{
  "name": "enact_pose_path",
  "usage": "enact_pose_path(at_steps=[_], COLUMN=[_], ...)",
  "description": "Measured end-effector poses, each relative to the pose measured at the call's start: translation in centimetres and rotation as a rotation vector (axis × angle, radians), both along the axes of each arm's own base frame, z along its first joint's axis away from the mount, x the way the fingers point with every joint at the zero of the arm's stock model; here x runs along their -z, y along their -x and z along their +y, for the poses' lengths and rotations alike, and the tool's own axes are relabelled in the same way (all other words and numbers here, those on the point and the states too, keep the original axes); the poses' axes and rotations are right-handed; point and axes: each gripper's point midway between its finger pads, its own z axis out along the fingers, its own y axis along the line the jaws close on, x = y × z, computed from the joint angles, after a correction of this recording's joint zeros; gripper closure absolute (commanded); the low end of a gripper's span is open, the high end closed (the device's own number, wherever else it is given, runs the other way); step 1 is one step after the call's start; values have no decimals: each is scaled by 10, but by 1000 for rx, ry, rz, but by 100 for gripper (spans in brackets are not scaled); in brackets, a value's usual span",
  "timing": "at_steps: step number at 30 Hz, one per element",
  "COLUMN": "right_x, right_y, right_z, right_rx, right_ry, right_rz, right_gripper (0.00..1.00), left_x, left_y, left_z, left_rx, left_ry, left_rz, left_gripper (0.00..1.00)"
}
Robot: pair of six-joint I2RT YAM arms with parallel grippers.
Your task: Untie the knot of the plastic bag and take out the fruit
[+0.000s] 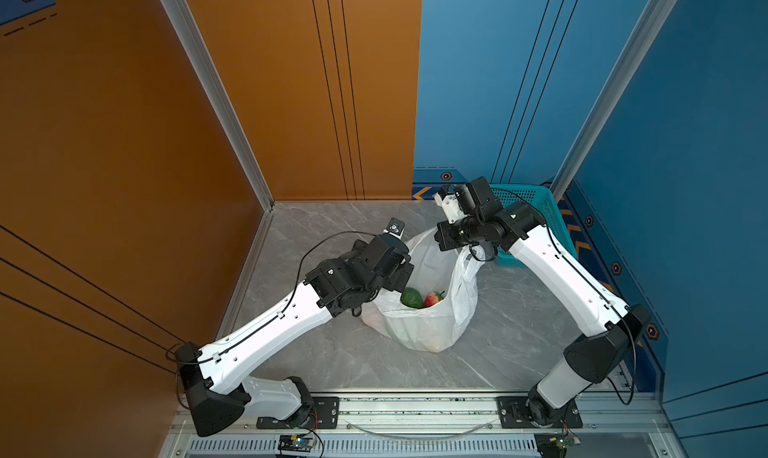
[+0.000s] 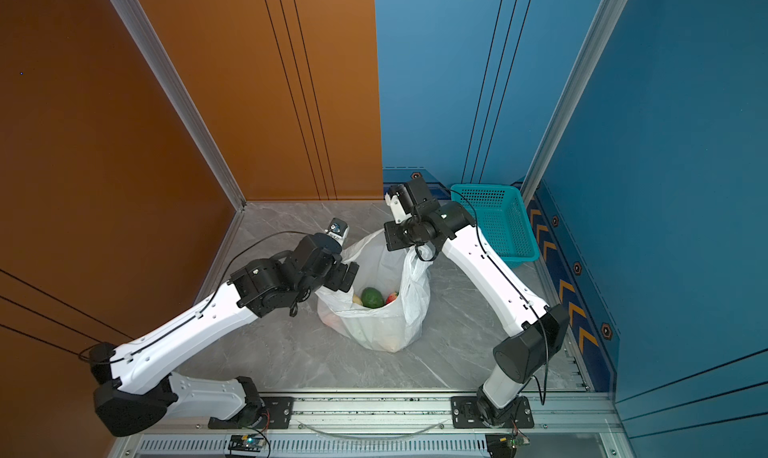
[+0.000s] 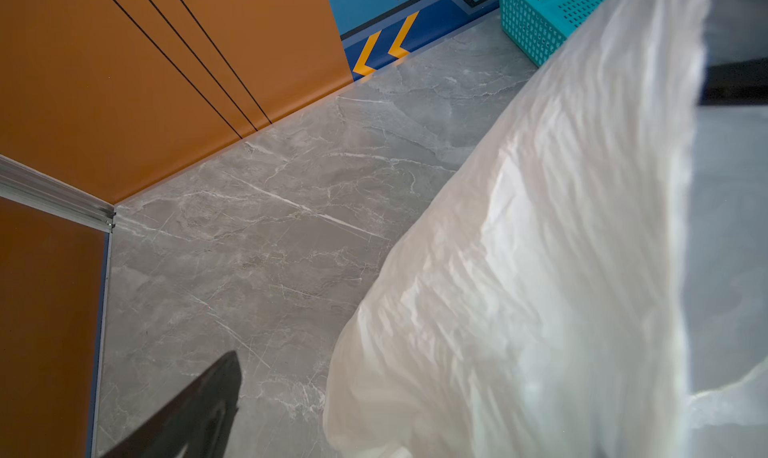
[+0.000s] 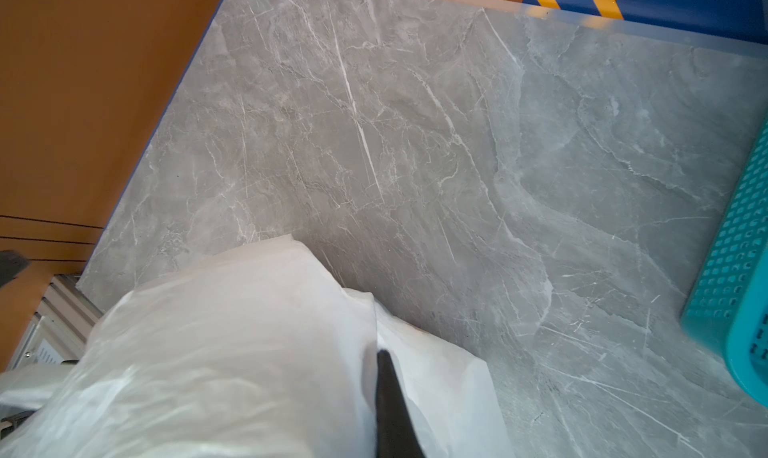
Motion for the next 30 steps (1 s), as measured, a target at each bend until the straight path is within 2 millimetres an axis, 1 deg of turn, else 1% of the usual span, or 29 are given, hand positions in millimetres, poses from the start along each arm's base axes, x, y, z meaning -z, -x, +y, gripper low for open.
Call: enact_pose_path(at_steps=[1,2,4,5,6,8,10,12,15,16,18,21,23,24,29,30], right_x=[-3,-4,-5,-6,-6,-6,-6,-4,-1,1,2,3,3,3,5,5], right_y=[2,3,5,5,5,6,7,8,10,11,11,11,11,11,13,14], right_z=[0,1,2,2,3,4,5,6,8,8,8,8,8,8,10,11], right_rx=[-1,-3,-5,-7,-10,-13,-17,-23,-33,-35,-36,-36,-36,-36,-46,-51], right_ry=[-7,-10,-18,-19,-22,-24,-26,-27,-31,-31,-29,-28,-28,-27,-34,-38], right_rz=[-3,-5,-2,-2,1,2,3,7,20,25,29,30,30,31,42,45], right_gripper=[100,100,100,100,100,100,100,100,100,100,100,100,100,100,100,100], left_x=[6,13,30,37,46,59,69,72,68,66,63,61,62,63,73,77], left_y=[-3,-6,-10,-11,-13,-14,-14,-15,-22,-25,-29,-31,-30,-28,-15,-13], left_z=[4,8,17,20,25,33,41,45,49,50,49,46,47,50,72,75], left_rx=[-9,-19,-39,-46,-64,-84,-104,-110,-119,-116,-103,-74,-56,-50,-27,-18], left_ry=[3,8,21,22,32,34,47,65,115,131,159,197,215,226,287,298], left_rz=[13,31,74,92,116,142,162,167,157,153,149,154,161,163,177,185], left_gripper=[0,3,12,22,27,34,44,49,60,61,67,69,70,73,85,86])
